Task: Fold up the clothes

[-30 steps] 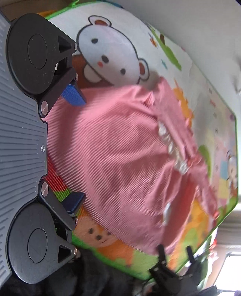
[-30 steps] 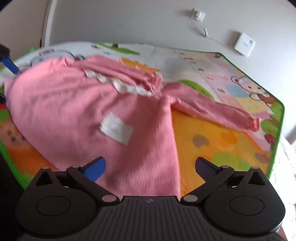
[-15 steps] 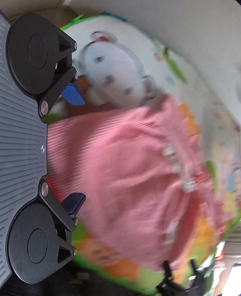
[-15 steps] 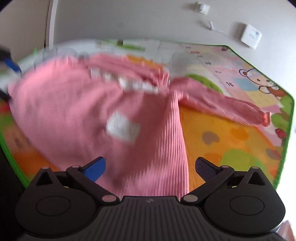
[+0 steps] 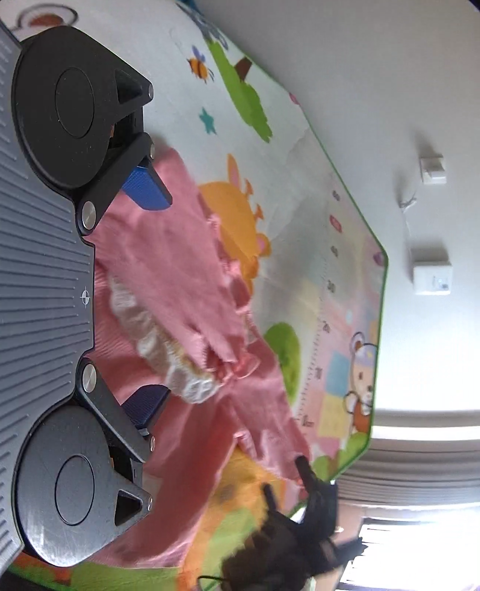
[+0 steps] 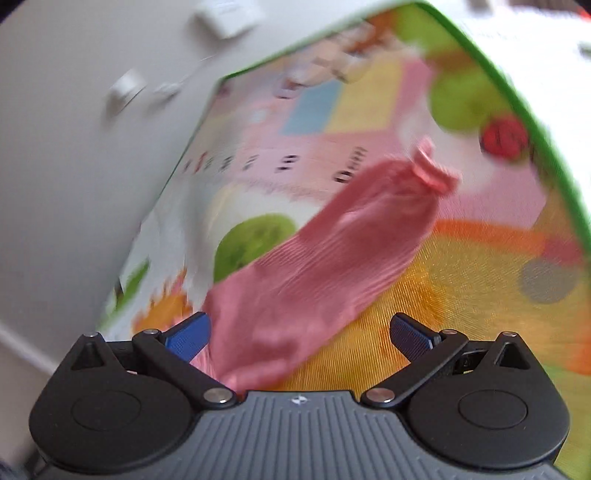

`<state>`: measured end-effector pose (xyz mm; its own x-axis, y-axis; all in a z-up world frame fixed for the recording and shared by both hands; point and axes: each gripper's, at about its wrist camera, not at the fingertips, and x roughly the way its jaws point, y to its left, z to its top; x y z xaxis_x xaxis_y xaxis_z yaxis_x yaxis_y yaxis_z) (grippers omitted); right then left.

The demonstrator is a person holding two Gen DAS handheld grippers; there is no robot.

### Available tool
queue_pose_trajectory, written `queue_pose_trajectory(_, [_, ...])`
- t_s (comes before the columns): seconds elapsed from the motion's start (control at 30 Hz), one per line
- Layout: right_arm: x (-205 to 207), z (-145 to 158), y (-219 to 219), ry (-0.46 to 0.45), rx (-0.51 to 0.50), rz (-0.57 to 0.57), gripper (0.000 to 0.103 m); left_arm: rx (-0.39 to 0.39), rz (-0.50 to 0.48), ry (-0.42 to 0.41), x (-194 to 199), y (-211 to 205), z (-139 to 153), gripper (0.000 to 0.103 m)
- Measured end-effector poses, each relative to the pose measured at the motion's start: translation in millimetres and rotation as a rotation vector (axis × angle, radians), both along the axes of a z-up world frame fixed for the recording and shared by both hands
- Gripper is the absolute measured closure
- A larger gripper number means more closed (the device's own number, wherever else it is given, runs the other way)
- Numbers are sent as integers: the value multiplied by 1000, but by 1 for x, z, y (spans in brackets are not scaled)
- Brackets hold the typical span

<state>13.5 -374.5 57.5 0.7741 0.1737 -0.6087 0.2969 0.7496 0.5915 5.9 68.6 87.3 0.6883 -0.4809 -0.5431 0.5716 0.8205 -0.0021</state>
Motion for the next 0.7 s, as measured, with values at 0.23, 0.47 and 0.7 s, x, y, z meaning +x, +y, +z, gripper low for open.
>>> queue_pose_trajectory(0.23, [37,-31,-13,-132,290,-122,0,-182,117,95,34,43,-10,0])
queue_pose_trajectory(0.47, [33,64,180,-415,-210,704,0,-314,294,138,52,83,-14,0])
queue_pose_trajectory(0.7, [-38,4,310,-390,-986,1153,0,-468,361,233,57,113,-14,1])
